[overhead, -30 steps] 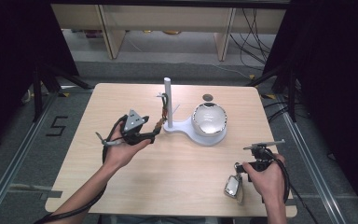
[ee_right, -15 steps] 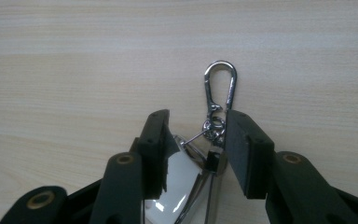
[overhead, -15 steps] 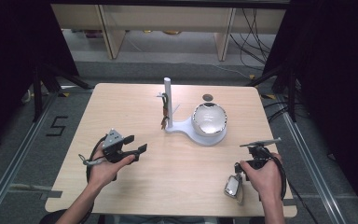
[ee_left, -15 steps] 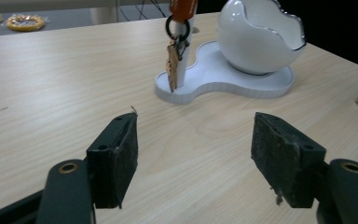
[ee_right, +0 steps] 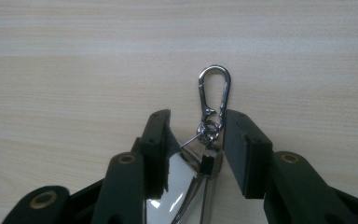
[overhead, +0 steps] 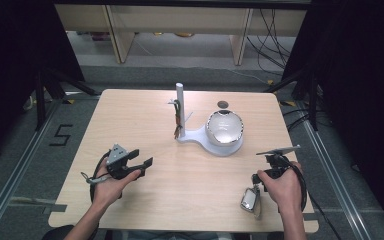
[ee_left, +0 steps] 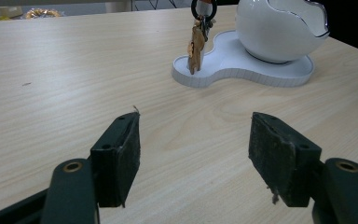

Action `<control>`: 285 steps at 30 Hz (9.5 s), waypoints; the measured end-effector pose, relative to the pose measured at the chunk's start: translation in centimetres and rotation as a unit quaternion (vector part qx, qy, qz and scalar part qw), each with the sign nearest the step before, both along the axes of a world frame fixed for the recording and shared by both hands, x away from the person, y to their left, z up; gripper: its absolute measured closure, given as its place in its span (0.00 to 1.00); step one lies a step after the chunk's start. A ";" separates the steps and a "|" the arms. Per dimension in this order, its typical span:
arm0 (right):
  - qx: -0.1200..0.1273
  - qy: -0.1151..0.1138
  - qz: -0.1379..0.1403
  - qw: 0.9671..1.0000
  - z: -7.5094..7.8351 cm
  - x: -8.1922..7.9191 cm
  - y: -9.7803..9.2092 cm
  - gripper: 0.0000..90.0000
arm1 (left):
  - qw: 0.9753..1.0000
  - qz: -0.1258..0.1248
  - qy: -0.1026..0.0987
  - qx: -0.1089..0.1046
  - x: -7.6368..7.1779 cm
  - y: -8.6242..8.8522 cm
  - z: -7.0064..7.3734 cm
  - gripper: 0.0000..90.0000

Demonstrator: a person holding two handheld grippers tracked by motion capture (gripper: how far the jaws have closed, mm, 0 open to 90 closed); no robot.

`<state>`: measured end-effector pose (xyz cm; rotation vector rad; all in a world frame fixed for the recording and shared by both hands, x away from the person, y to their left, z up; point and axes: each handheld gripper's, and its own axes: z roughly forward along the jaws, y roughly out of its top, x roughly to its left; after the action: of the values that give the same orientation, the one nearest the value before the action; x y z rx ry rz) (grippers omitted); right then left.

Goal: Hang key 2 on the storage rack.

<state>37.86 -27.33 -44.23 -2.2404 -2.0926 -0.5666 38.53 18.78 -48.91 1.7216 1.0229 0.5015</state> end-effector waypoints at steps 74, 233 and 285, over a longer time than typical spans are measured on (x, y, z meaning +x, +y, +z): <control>-0.132 0.115 0.054 0.983 -3.0 5.2 2.5 0.78 | 1.000 -0.010 0.008 0.002 -0.4 -0.1 -0.5 0.37; 0.134 -0.449 0.191 0.862 6.8 -2.5 14.8 0.82 | 0.962 -0.235 -0.131 -0.045 -0.3 -10.9 7.6 0.78; 0.146 -0.457 0.098 0.872 5.7 -3.0 7.5 0.66 | 0.978 -0.158 -0.135 -0.028 0.5 -6.3 7.8 0.84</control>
<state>34.85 -19.83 -38.55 -1.6863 -2.2507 -2.0689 38.99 12.46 -41.10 1.6728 0.5527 0.4788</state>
